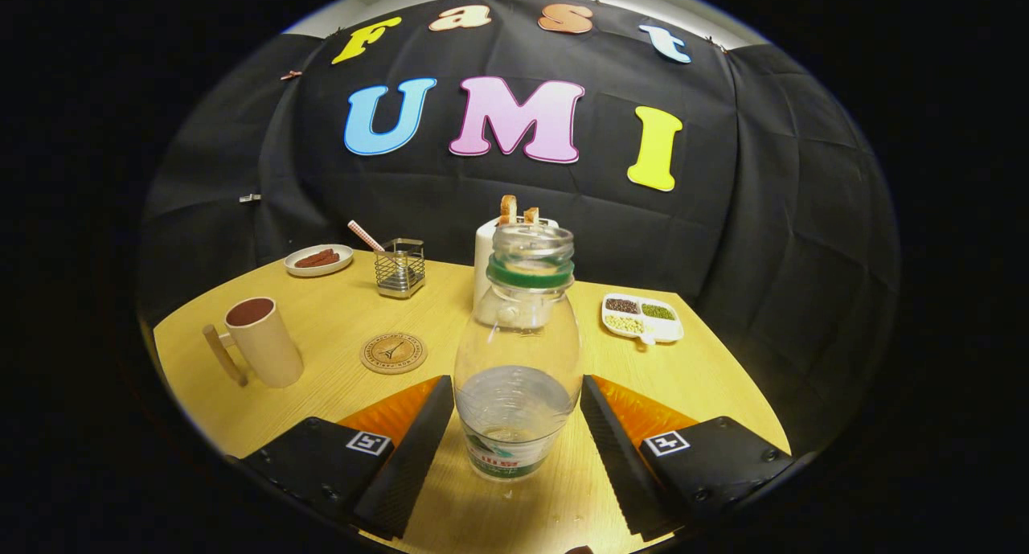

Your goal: Take the bottle from table, then pour the juice into the cup, finally place the bottle on the coaster

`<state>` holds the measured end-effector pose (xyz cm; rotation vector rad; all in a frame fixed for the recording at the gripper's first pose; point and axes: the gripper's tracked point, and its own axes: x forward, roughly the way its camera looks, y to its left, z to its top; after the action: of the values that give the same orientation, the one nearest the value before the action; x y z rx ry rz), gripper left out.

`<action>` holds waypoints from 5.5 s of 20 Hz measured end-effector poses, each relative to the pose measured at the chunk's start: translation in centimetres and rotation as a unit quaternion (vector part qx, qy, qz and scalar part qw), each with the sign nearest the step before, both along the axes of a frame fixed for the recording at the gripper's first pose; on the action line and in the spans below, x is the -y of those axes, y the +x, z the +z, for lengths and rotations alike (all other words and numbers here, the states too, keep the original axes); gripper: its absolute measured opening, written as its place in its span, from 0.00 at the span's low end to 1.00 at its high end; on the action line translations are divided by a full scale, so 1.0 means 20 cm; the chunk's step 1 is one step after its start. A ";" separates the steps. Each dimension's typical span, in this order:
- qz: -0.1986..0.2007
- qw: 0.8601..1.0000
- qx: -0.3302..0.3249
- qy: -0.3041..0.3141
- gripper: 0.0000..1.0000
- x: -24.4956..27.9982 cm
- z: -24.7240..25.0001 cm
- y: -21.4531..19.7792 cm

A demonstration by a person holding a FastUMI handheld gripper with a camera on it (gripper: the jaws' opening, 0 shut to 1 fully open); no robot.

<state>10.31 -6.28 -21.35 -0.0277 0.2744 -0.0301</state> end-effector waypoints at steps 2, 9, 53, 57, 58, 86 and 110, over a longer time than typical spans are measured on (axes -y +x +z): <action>0.005 1.000 -0.003 0.000 0.97 -0.01 -0.02 0.00; 0.017 1.000 0.006 0.005 0.82 -0.03 -0.04 0.00; 0.098 0.905 -0.002 -0.413 0.74 -0.68 0.39 0.29; 0.116 0.883 -0.005 -0.455 0.73 -0.72 0.35 0.32; 0.121 0.878 -0.005 -0.463 0.73 -0.73 0.34 0.32; 0.245 0.700 0.064 -0.667 0.73 -0.97 0.27 0.51; 0.282 0.588 0.078 -0.754 0.73 -1.01 0.23 0.57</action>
<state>21.63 13.93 -16.74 -1.8475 -0.0272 0.3881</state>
